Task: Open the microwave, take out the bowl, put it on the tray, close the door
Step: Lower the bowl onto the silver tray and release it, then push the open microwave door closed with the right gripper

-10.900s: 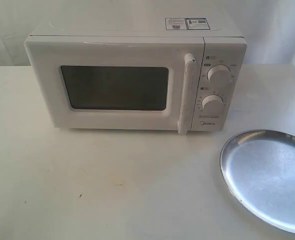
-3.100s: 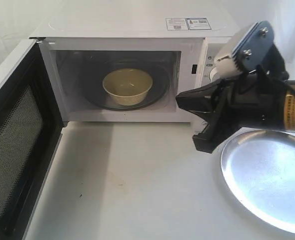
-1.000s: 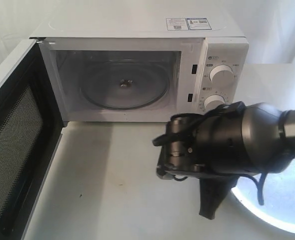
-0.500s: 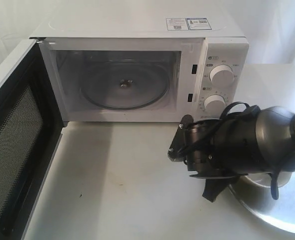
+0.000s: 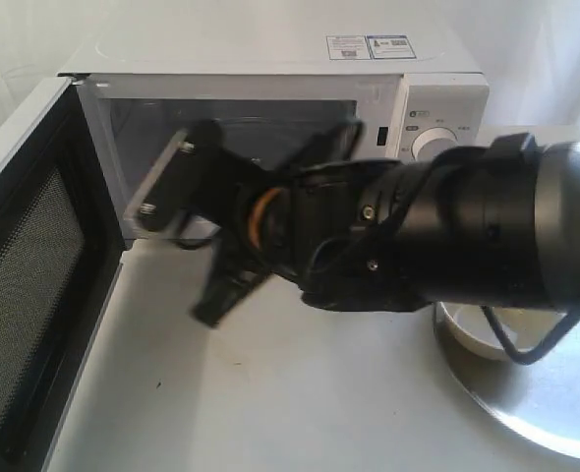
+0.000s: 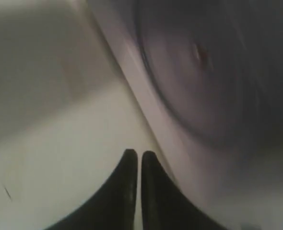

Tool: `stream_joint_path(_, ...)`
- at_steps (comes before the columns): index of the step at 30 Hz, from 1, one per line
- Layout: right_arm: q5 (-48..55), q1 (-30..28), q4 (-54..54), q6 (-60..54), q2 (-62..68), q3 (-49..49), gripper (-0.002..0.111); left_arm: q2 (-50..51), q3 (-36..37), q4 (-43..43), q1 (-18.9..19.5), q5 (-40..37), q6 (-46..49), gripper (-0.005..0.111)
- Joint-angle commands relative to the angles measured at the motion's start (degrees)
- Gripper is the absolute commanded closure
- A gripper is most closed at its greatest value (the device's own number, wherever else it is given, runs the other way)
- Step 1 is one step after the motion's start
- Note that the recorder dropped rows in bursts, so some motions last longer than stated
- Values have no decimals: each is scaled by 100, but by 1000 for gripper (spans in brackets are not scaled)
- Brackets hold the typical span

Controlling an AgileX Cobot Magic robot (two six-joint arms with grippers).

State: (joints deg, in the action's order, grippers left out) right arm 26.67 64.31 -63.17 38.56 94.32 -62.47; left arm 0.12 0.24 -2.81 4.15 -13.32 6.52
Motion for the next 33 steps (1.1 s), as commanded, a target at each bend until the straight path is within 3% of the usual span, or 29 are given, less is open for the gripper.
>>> stream_joint_path(1,-1580,461,-896,446,60,-1072,108,-12,-24,25,-21,3,-29,107)
stream_joint_path(5,-1643,728,-990,726,567,-2542,108,-12,-24,25,-21,3,-29,107)
stream_joint_path(10,-2723,978,-970,943,1592,-3816,108,-12,-24,25,-21,3,-29,107)
stream_joint_path(15,-2280,1232,-1015,551,2926,-4741,108,-12,-24,25,-21,3,-29,107)
stream_joint_path(17,-1651,1258,-1060,125,3145,-4878,108,-12,-24,25,-21,3,-29,107)
stream_joint_path(19,-88,1329,-1131,-783,3098,-4878,108,-12,-24,25,-21,3,-29,107)
stream_joint_path(20,1226,1330,-1209,-1169,2978,-4878,108,-12,-24,25,-21,3,-29,107)
stream_joint_path(21,1689,1330,-1276,-1156,2898,-4878,108,-12,-24,25,-21,3,-29,107)
stream_joint_path(22,2899,1294,-1606,-1134,2771,-4878,108,-12,-24,25,-21,3,-29,107)
stream_joint_path(24,4329,1172,-2340,-1134,2641,-4878,108,-12,-24,25,-21,3,-29,107)
stream_joint_path(25,4329,1082,-2710,-1153,2556,-4878,108,-12,-24,25,-21,3,-29,107)
stream_joint_path(29,4329,998,-2371,-842,2025,-4878,108,-12,-24,25,-21,3,-29,107)
stream_joint_path(33,4271,995,-175,-1723,1843,-4878,108,-12,-24,25,-21,3,-29,107)
